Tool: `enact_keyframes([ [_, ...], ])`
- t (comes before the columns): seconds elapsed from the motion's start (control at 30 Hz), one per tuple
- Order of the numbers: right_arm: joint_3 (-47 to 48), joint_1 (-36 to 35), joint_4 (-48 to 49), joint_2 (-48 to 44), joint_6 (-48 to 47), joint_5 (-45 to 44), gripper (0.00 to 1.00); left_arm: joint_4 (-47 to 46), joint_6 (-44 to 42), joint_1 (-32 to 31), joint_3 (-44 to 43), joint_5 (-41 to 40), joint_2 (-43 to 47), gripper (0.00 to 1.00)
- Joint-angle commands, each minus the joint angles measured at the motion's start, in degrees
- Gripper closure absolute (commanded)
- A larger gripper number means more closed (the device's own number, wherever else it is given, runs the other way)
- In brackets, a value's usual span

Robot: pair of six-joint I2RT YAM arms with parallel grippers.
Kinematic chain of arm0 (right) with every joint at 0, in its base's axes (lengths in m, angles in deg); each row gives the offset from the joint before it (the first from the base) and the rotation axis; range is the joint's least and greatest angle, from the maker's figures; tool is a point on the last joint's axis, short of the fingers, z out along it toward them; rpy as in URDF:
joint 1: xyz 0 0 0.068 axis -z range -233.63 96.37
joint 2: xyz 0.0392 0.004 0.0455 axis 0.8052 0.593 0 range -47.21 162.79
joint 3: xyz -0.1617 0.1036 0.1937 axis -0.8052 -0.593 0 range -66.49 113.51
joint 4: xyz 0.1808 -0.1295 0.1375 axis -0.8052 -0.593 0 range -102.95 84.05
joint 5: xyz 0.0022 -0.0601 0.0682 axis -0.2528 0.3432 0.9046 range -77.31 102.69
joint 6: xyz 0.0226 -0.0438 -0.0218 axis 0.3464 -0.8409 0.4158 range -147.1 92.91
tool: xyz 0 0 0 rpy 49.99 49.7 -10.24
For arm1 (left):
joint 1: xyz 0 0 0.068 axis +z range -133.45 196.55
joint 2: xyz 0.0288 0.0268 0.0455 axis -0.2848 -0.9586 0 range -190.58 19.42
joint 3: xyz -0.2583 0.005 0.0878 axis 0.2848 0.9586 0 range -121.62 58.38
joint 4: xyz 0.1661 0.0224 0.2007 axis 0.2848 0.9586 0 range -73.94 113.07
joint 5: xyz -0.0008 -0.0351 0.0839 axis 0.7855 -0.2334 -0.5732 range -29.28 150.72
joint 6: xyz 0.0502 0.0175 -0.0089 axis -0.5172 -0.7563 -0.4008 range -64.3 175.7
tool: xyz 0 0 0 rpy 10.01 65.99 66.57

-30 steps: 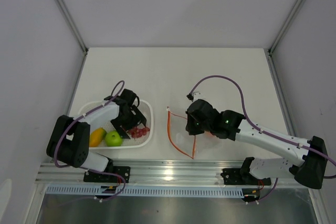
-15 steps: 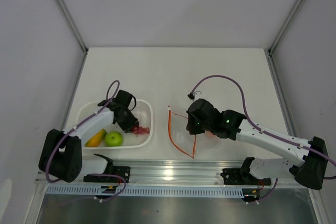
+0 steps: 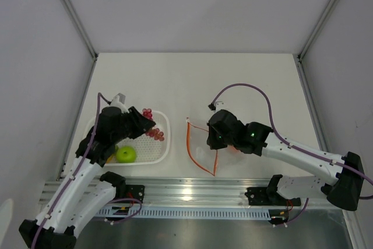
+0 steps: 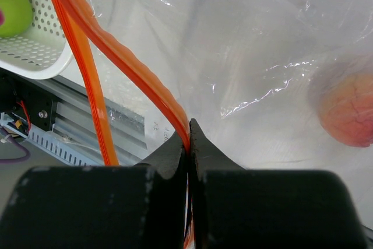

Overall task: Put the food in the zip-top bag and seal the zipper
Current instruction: Pick up the fake fruit from the bin, then place the fake fruit in the zipper food storage bag.

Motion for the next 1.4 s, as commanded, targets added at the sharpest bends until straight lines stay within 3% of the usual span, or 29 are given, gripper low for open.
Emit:
enact_keyframes([
  [0.0, 1.1, 0.2, 1.0, 0.3, -0.4, 0.2, 1.00, -10.2, -5.7, 0.4, 2.4, 13.7, 5.6, 0.58],
  [0.17, 1.3, 0.2, 1.5, 0.5, -0.2, 0.7, 1.00, -20.7, -5.0, 0.0, 4.8, 28.8, 8.8, 0.57],
  [0.33, 1.5, 0.1, 2.2, 0.8, 0.4, 0.7, 1.00, -30.1, -2.3, -2.0, 8.3, 35.4, 9.9, 0.56],
  [0.77, 2.1, -0.1, 1.6, 0.7, 0.9, -1.9, 1.00, -40.3, 5.4, -14.7, 10.5, 40.6, -1.8, 0.54],
  [1.2, 1.9, -0.7, 1.6, 0.4, 0.6, -2.6, 1.00, -59.2, 20.2, -17.4, 12.9, 45.1, -12.2, 0.55],
  [1.37, 1.9, -0.9, 2.1, 0.4, 0.9, -1.9, 1.00, -56.9, 19.3, -19.1, 9.6, 44.7, -15.5, 0.55],
])
